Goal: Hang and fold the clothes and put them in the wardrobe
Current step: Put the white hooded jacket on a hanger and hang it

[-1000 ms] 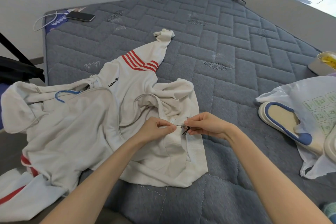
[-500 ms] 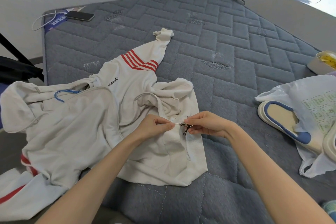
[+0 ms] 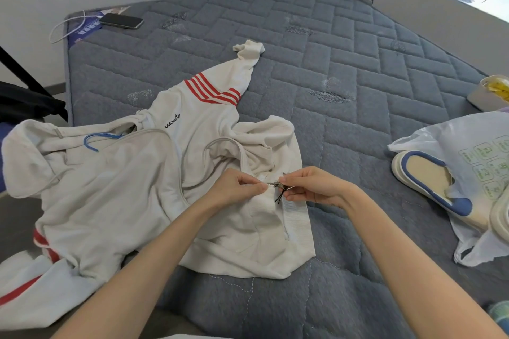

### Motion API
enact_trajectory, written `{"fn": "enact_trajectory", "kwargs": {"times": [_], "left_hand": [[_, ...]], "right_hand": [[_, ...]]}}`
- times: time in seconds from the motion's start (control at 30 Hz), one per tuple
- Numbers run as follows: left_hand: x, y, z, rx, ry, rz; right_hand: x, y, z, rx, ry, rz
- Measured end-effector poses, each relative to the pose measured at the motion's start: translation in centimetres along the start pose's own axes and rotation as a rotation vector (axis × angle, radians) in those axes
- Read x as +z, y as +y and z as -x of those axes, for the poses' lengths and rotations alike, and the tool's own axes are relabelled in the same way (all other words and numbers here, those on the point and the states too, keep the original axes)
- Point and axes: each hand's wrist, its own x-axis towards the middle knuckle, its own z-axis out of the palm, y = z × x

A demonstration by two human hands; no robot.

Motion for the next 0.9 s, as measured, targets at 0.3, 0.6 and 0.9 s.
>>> {"fn": "enact_trajectory", "kwargs": {"times": [0.3, 0.6, 0.9], "left_hand": [[0.0, -0.1, -0.1, -0.021, -0.023, 0.003], [0.5, -0.3, -0.3, -0.047, -0.029, -0.001], [0.6, -1.9, -0.4, -0.097, 0.012, -0.084]], "right_hand": [[0.6, 0.2, -0.1, -0.009, 0.036, 0.029], [1.8, 0.4, -0.2, -0.088, 0.13, 0.128], [1.8, 0.4, -0.1, -0.091, 0.255, 0.207]]}}
